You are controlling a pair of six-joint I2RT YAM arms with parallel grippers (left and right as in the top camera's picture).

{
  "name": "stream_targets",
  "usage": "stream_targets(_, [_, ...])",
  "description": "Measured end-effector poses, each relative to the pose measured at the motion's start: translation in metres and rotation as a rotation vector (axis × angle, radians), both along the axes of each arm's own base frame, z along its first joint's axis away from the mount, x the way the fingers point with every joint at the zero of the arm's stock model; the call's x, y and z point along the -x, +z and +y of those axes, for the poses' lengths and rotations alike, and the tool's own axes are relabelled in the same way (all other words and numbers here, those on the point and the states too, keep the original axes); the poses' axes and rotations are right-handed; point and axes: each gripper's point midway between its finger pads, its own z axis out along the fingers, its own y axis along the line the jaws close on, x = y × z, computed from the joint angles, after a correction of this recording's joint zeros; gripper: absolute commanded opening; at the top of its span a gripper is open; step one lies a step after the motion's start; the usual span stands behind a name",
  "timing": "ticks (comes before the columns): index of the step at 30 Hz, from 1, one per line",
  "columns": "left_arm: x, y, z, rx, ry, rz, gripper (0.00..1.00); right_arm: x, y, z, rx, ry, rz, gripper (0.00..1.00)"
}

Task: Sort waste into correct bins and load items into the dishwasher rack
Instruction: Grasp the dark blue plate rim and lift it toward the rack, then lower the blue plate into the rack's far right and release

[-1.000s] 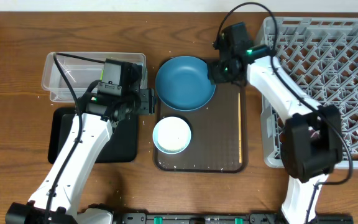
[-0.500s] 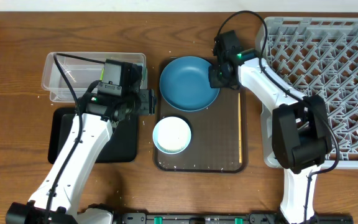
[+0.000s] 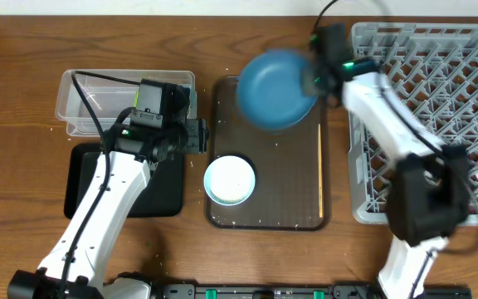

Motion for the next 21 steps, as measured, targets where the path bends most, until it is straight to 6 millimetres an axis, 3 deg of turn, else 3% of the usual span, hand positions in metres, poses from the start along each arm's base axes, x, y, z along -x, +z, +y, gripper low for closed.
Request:
stream_targets(2, [0.0,0.0,0.0,0.0,0.0,-0.001,0.63,-0.013,0.046,-0.026,0.039,-0.04,-0.133,0.01])
stream_targets(3, [0.0,0.0,0.0,0.0,0.0,-0.001,0.63,-0.018,0.082,-0.045,0.073,-0.073,-0.23,0.01])
stream_targets(6, [0.0,0.0,0.0,0.0,0.0,-0.002,0.64,-0.019,0.144,-0.083,0.161,-0.143,-0.389,0.01])
stream_targets(9, [-0.001,0.001,0.0,0.001,0.0,-0.006,0.64,-0.015,0.193,-0.129,0.296,-0.249,-0.509,0.01])
stream_targets(12, [-0.002,0.001,0.0,0.002,0.001,-0.009,0.64,-0.01,0.215,-0.176,0.463,-0.378,-0.548,0.01])
stream_targets(16, [-0.002,0.001,0.0,0.001,0.0,-0.008,0.64,0.003,0.228,-0.236,0.664,-0.533,-0.528,0.01])
stream_targets(21, [-0.002,0.001,0.0,0.002,0.0,-0.007,0.64,0.022,0.244,-0.29,0.791,-0.664,-0.506,0.01])
